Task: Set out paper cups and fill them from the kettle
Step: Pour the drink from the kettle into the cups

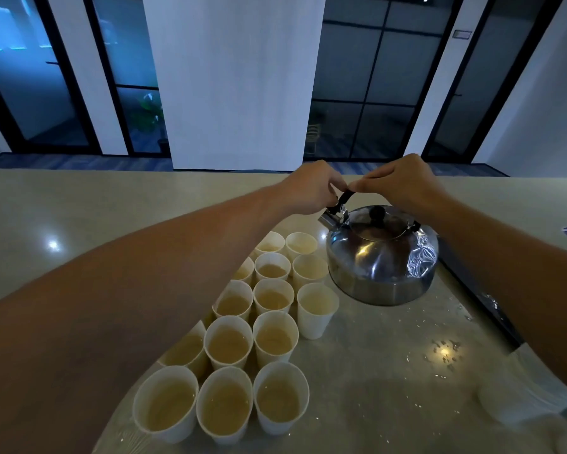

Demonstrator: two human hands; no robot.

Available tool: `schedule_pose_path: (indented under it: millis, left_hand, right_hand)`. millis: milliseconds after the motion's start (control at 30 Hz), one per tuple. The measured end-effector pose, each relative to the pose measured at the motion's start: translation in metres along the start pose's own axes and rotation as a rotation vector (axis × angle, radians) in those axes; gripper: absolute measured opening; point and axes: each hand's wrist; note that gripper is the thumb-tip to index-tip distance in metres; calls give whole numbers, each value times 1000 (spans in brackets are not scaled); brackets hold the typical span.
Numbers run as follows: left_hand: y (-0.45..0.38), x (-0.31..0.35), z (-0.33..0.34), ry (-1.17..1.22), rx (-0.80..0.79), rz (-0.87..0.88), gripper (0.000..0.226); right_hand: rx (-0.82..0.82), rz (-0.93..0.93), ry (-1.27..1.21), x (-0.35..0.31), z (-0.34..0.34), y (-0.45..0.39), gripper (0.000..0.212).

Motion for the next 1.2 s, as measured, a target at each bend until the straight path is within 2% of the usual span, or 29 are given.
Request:
schedule_pose_path:
  millis: [500, 1200]
  left_hand:
    - [5, -8, 0, 21, -16, -32, 40]
    - [5, -8, 0, 44, 11, -51, 40]
  right_hand:
    - [-40, -61, 118, -7, 13, -13, 31]
    - [-57, -111, 159, -14, 12, -17, 31]
Point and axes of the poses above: each hand's wrist, its own y-axis away from the middle knuckle, its own z-axis out of the palm, x = y × z, and after that the axes turned 14 degrees about x, right-handed
